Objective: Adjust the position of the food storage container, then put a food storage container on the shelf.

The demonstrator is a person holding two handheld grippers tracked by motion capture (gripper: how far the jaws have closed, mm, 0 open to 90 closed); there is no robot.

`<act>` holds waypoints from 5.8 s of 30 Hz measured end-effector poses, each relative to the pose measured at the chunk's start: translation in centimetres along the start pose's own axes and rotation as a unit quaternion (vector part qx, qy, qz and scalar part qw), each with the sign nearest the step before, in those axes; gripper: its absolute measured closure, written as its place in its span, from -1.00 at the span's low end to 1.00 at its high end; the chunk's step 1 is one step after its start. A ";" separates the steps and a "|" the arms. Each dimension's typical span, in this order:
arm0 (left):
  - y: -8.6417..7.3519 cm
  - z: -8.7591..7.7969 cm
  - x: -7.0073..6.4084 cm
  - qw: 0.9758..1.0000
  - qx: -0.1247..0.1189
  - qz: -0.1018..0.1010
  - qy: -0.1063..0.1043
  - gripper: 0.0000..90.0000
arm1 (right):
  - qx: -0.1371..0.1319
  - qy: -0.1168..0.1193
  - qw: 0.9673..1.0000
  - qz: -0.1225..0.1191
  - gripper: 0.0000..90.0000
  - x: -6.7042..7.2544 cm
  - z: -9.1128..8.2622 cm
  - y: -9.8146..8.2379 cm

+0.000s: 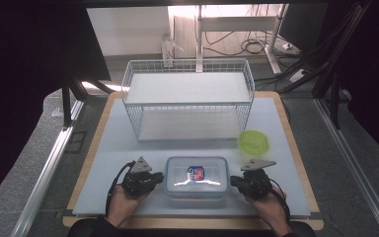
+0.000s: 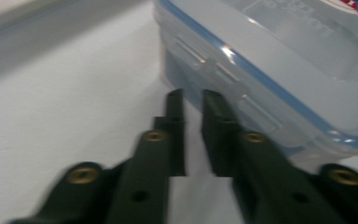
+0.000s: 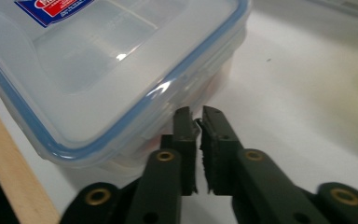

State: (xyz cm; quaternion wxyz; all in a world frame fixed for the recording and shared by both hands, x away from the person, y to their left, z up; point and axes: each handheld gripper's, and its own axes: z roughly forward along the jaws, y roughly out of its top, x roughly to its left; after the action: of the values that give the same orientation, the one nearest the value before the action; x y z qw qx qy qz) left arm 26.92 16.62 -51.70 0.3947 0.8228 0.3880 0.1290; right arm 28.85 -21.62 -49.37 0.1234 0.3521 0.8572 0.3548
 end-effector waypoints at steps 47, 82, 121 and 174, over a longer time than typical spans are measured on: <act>0.5 -2.2 1.3 0.996 -0.052 -0.011 -0.076 -0.98 | -0.056 0.024 0.998 0.005 -0.94 -0.4 -1.9 0.9; 2.3 3.1 1.1 0.973 0.026 -0.074 -0.217 -0.98 | 0.016 0.174 0.978 0.117 -0.85 -0.9 3.0 2.3; 1.2 -1.5 0.3 0.971 -0.072 -0.131 -0.185 0.12 | -0.069 0.155 0.970 0.177 0.20 -0.2 -1.9 1.6; 15.4 -8.0 6.8 0.978 -0.134 -0.080 -0.139 0.14 | -0.154 0.139 0.971 0.115 0.27 -4.6 -6.0 18.0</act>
State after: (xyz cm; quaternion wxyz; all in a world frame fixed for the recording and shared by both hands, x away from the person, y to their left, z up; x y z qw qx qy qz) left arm 35.55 20.11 -35.57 0.5609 0.7383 0.3732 0.0318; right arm 38.63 -18.92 -32.72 0.0141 0.3719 0.7548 0.5401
